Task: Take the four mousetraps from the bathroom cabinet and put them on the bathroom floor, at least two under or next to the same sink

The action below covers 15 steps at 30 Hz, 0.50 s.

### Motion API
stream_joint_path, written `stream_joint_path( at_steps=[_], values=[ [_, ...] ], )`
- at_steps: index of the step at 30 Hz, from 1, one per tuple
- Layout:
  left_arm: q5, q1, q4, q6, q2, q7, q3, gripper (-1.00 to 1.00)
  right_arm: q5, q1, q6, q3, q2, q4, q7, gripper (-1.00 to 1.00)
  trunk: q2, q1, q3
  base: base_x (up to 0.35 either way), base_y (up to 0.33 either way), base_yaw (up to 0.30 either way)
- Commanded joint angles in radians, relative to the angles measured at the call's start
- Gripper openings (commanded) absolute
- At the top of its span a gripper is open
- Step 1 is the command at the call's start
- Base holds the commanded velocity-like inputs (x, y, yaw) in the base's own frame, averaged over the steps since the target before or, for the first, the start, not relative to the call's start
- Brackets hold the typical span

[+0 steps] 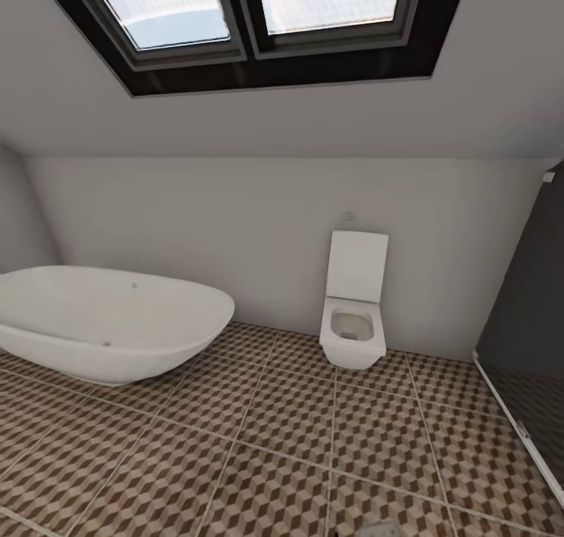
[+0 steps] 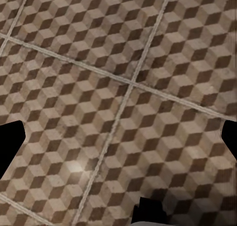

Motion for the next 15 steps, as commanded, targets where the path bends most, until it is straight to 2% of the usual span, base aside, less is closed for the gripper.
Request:
stream_joint_path(
  at_steps=[1, 6, 15],
  values=[
    [0.001, 0.000, 0.000, -0.003, -0.003, 0.001, 0.000, 1.00, 0.010, -0.001, 0.000, 0.003, 0.000, 0.001, -0.009, 1.00, -0.001, 0.000, 0.000, 0.000, 0.000, -0.203],
    [-0.003, 0.000, 0.001, -0.004, -0.021, 0.001, -0.001, 1.00, 0.010, -0.001, 0.000, 0.003, 0.001, 0.001, -0.009, 1.00, -0.001, 0.000, 0.004, 0.000, 0.000, -0.237],
    [-0.004, 0.000, 0.003, -0.004, -0.027, 0.002, -0.001, 1.00, 0.010, -0.001, 0.000, 0.003, 0.002, 0.001, -0.009, 1.00, -0.001, 0.000, 0.012, 0.000, 0.000, -0.242]
  ],
)
